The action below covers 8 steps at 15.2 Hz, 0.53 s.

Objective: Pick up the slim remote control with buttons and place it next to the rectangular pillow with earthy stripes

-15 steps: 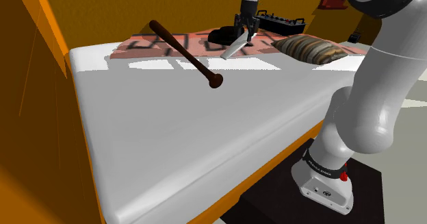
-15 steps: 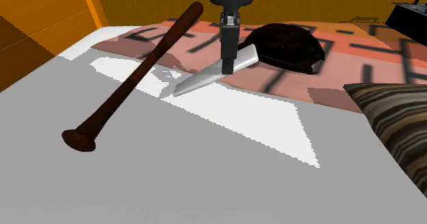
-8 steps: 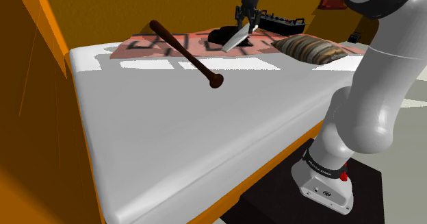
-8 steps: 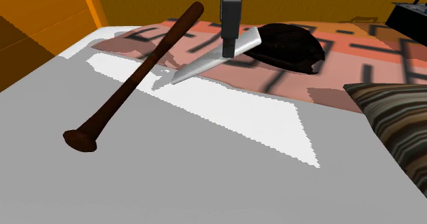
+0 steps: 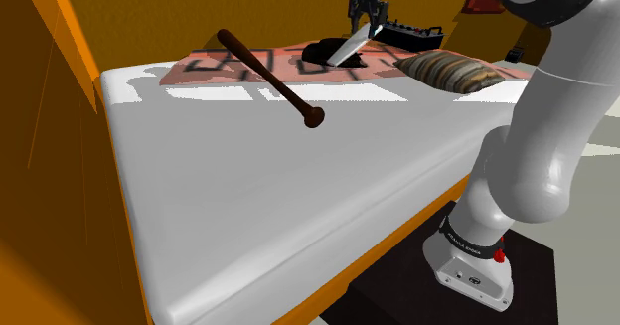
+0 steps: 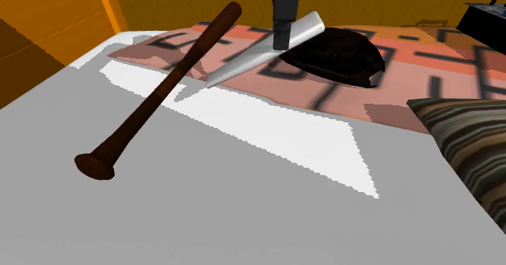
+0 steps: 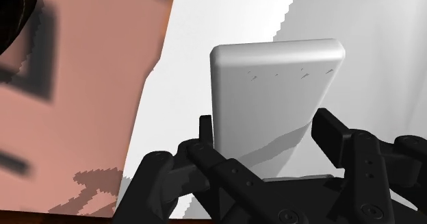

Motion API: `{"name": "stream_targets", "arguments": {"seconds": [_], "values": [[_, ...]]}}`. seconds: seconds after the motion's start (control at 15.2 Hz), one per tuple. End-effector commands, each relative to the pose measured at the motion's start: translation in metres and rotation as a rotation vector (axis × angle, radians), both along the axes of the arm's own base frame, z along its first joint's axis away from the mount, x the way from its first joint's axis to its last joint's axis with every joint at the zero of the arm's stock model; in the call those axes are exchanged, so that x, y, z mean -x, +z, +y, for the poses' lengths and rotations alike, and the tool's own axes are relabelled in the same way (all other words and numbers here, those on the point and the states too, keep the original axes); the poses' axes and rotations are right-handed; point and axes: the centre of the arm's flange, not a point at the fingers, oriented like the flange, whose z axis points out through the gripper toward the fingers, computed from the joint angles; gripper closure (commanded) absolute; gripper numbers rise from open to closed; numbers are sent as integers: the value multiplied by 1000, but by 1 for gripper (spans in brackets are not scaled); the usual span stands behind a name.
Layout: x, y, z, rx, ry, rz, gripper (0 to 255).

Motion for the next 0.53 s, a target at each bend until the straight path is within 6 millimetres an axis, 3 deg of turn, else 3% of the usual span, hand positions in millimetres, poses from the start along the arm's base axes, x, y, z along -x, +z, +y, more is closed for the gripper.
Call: {"name": "stream_targets", "arguments": {"seconds": [0.0,0.46], "values": [[19,3,-14,0,0,0,255],[93,4,-69,0,0,0,255]]}}
